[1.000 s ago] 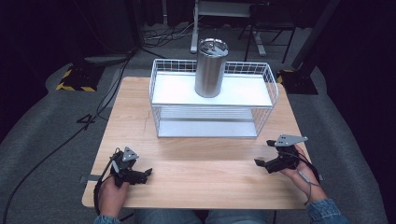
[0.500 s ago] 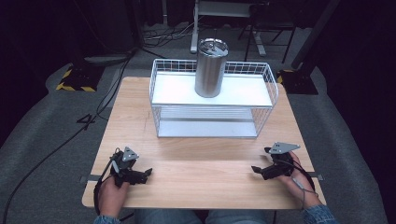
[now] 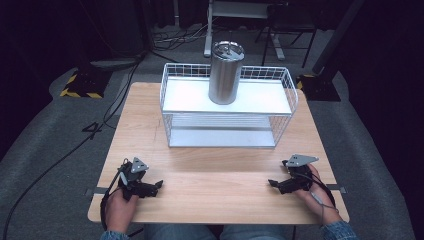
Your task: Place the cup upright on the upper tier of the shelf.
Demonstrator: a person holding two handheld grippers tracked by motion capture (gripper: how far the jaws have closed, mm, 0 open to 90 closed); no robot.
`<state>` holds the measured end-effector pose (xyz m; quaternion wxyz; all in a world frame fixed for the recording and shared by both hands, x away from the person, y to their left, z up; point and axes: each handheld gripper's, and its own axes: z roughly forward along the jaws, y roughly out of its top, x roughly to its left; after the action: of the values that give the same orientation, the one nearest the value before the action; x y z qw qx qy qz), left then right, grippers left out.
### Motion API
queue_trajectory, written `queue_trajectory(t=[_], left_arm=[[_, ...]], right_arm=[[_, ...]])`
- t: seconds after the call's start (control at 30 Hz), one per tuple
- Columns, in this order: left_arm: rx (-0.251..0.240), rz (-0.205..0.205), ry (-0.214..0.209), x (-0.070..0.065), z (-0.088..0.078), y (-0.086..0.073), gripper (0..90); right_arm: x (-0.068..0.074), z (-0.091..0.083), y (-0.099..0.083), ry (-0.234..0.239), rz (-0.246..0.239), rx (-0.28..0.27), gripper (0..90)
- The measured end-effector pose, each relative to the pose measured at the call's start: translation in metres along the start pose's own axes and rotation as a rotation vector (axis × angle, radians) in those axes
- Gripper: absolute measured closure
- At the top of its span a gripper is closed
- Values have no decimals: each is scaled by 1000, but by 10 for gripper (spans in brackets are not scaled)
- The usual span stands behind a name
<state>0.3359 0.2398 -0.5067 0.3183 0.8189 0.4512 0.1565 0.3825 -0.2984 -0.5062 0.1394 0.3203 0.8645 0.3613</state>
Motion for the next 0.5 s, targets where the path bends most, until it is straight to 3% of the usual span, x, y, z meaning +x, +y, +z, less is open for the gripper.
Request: queue_trajectory(t=[0.5], left_arm=[[-1, 1, 0, 0, 0, 0, 0]], right_arm=[[1, 1, 0, -16, 20, 4, 5]])
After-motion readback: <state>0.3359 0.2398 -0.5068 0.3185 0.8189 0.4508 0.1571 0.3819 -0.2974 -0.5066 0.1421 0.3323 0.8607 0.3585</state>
